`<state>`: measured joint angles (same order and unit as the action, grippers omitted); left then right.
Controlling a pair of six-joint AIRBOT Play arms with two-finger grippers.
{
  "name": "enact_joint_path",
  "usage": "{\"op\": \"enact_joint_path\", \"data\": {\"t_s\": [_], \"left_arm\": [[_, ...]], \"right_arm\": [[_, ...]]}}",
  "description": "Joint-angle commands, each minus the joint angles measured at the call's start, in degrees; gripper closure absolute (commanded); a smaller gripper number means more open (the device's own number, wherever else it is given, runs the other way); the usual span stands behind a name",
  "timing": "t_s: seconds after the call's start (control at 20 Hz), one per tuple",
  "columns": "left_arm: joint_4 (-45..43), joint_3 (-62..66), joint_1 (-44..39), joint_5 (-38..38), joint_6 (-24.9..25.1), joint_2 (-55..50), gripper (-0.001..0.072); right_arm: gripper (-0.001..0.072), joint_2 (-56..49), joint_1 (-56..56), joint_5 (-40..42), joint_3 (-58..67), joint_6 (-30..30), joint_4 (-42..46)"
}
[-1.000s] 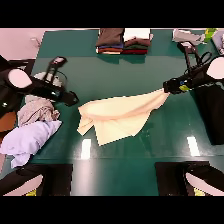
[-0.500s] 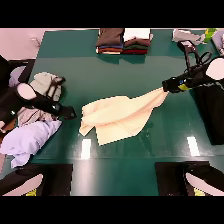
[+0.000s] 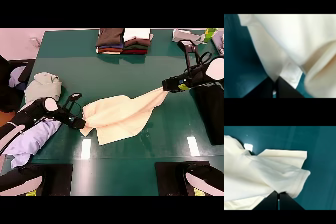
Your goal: Fold the shirts.
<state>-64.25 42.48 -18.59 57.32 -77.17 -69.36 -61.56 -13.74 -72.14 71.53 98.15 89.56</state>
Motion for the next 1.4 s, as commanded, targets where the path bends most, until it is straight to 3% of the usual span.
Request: {"op": "enact_joint_path", "data": {"t_s": [0.0, 0.15, 0.35, 0.65, 0.8, 1.0, 1.15, 1.35], "left_arm": [[-6.29, 3.58, -0.37, 0.52, -2.62, 0.02, 0.068], [-16.74, 14.01, 3.54, 4.07, -7.48, 2.23, 0.068], [-22.58, 31.17, 10.69, 4.17, -8.09, 8.85, 0.068], [-21.66, 56.11, 11.54, 4.2, -7.87, 16.02, 0.068], [-20.35, 64.39, 11.54, 3.91, -7.87, 19.04, 0.068], [-15.56, 71.19, 11.54, 4.81, -7.82, 20.0, 0.068], [-11.8, 70.93, 11.54, 5.25, -6.32, 19.61, 0.068], [-14.12, 65.31, 11.54, 8.46, -6.32, 14.95, 0.068]], "right_arm": [[0.0697, -0.04, 0.02, -0.07, 1.49, -0.02, 0.2], [0.0697, -0.02, 1.03, -0.22, 9.07, -0.31, 0.72], [0.0697, 0.0, 6.86, -4.04, 24.33, -3.37, 0.37], [0.0697, 0.02, 10.95, -8.48, 48.15, -6.84, 0.04], [0.0697, 3.13, 10.97, -4.24, 50.34, -7.19, 0.17], [0.0699, 10.19, 10.97, 6.16, 42.88, -7.1, 0.5], [0.0699, 7.08, 10.97, 2.25, 47.65, -6.67, 0.55], [0.0699, -2.36, 10.97, -4.61, 51.47, -5.73, 0.33]]}}
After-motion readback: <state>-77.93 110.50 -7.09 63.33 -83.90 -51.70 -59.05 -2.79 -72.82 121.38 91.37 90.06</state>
